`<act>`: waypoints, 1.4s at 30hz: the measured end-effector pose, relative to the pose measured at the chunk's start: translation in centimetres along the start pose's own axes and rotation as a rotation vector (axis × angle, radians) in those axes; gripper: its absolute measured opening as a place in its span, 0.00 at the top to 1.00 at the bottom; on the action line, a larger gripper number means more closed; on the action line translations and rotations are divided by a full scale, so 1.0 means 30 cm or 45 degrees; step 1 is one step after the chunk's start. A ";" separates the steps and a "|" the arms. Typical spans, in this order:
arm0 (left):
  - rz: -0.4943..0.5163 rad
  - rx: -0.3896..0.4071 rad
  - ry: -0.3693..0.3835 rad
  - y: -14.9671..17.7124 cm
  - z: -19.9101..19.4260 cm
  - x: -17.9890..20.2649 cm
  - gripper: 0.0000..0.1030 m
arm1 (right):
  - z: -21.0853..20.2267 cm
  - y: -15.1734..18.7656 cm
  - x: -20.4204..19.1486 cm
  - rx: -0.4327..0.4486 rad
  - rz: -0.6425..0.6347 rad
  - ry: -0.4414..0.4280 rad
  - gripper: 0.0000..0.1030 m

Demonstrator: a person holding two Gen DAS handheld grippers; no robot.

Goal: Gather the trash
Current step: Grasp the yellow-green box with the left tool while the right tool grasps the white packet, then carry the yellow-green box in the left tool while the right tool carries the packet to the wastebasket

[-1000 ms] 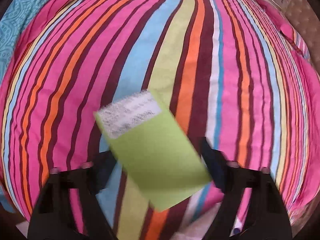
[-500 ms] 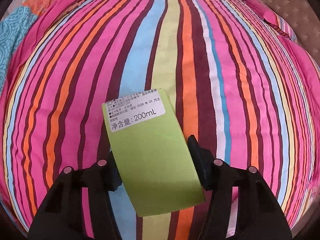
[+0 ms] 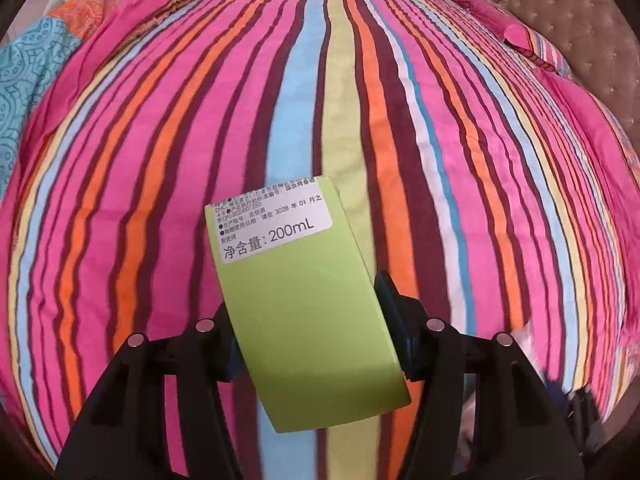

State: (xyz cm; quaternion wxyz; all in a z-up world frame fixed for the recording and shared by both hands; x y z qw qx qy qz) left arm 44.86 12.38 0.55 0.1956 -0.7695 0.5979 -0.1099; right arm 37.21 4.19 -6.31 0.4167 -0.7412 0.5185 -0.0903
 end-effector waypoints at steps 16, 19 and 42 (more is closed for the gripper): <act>0.017 0.080 0.044 0.202 -0.149 -0.093 0.46 | -0.119 0.062 0.003 0.026 0.103 0.077 0.35; 0.041 0.104 0.035 0.254 -0.187 -0.094 0.46 | -0.140 0.080 0.003 0.019 0.117 0.085 0.35; 0.172 0.190 0.044 0.694 -0.410 -0.110 0.46 | -0.360 0.309 -0.038 0.031 0.231 0.137 0.35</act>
Point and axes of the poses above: each gripper's, at about its wrist camera, not at the fingertips, and z roughly the way its jaws point, x to its right, y to its underside, the point moved 2 cm from there along z, roughly the way its jaws point, and after that the axes turned 9 degrees about -y, right-handed, at the moved point
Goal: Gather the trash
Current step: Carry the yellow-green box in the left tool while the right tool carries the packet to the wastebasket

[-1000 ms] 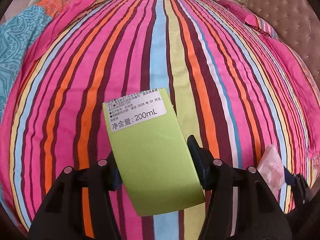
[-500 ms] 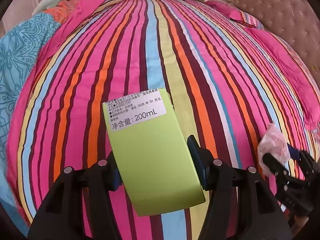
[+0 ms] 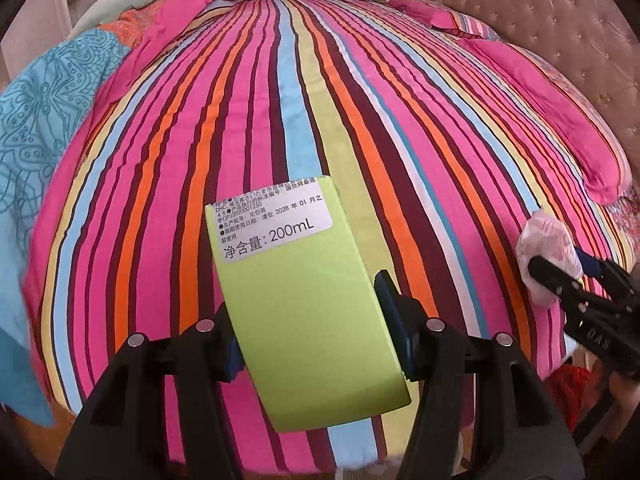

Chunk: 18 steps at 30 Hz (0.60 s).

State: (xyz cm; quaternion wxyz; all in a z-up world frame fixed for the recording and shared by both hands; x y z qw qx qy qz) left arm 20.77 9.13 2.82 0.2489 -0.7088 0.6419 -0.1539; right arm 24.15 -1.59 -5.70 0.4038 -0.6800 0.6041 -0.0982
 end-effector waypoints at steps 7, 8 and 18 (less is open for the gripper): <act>0.014 0.016 0.013 0.112 -0.070 0.001 0.46 | -0.065 0.052 -0.012 0.021 0.001 0.015 0.35; 0.015 0.017 0.013 0.125 -0.076 -0.001 0.46 | -0.073 0.058 -0.011 0.025 0.004 0.015 0.35; 0.048 0.031 0.031 0.263 -0.150 0.006 0.46 | -0.146 0.138 -0.030 0.039 0.014 0.013 0.35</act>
Point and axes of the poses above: each gripper's, at about its wrist camera, not at the fingertips, and z roughly the way its jaws point, x to its right, y to its underside, the point moved 2 cm from there along z, roughly the way its jaws point, and after that the axes turned 9 degrees about -y, right-handed, at the moved point
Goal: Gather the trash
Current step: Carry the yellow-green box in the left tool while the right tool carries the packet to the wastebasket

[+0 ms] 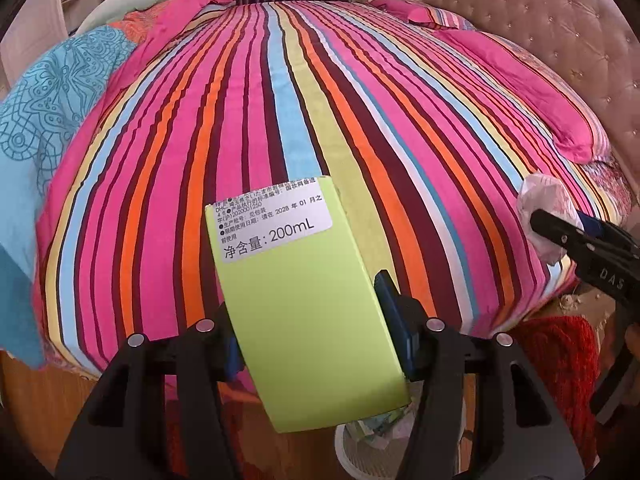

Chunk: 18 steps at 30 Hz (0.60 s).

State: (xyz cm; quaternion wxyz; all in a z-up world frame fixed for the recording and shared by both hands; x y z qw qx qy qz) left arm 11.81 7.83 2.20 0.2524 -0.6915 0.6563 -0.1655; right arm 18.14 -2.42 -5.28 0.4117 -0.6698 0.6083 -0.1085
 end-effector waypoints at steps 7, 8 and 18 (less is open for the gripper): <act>0.025 -0.001 0.015 0.115 -0.045 0.024 0.46 | -0.064 0.082 -0.002 -0.004 0.012 0.003 0.35; 0.031 -0.003 0.019 0.135 -0.051 0.029 0.46 | -0.074 0.097 0.000 -0.007 0.020 0.003 0.35; 0.139 -0.108 0.070 0.357 -0.036 0.122 0.46 | -0.090 0.253 -0.010 -0.096 0.040 0.024 0.35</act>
Point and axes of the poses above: each gripper's, at about its wrist camera, not at the fingertips, and z roughly the way its jaws point, x to its right, y to its underside, the point moved 2 cm from there along z, roughly the way its jaws point, and after that the axes turned 9 degrees about -y, right-handed, at the moved point
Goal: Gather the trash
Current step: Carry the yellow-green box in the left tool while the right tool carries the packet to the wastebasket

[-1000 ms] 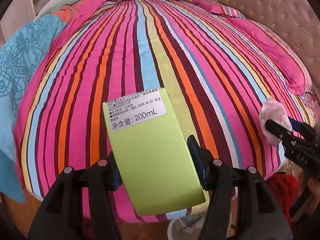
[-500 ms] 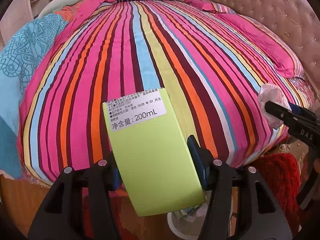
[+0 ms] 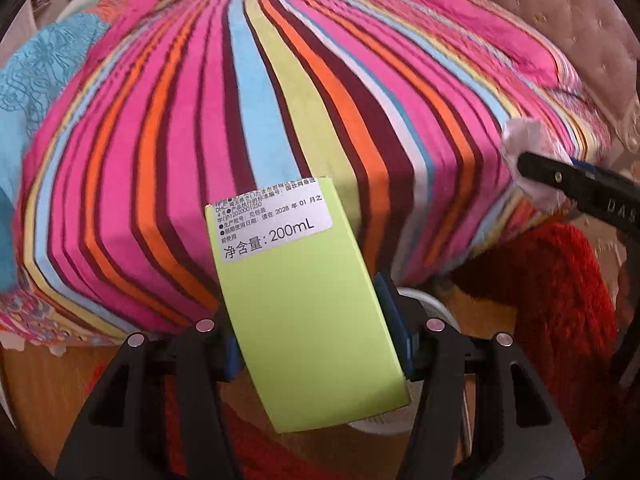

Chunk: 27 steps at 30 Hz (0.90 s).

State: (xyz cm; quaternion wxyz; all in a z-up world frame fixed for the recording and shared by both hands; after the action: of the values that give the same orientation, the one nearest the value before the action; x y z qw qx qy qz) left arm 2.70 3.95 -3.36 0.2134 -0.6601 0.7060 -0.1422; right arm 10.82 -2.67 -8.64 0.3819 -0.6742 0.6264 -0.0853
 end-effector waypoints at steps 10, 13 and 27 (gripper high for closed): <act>0.088 -0.153 0.046 0.106 0.091 0.096 0.46 | 0.088 0.161 0.009 -0.203 0.119 -0.045 0.35; 0.119 -0.191 0.050 0.125 0.113 0.124 0.46 | 0.129 0.200 0.017 -0.284 0.169 -0.070 0.35; 0.183 -0.433 0.062 0.192 0.263 0.201 0.46 | 0.313 0.329 0.073 -0.619 0.435 -0.188 0.35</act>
State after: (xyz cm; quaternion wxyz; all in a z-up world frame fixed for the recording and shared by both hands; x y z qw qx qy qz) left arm 1.32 -0.88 -13.68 0.0912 -0.6308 0.7703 -0.0212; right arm 9.15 -0.08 -22.09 0.2629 -0.6351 0.7032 0.1817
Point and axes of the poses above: each gripper's, at about its wrist camera, not at the fingertips, and z roughly the way its jaws point, x to its right, y to its underside, the point moved 2 cm from there along z, roughly the way its jaws point, and after that the axes turned 9 degrees about -y, right-handed, at the moved point
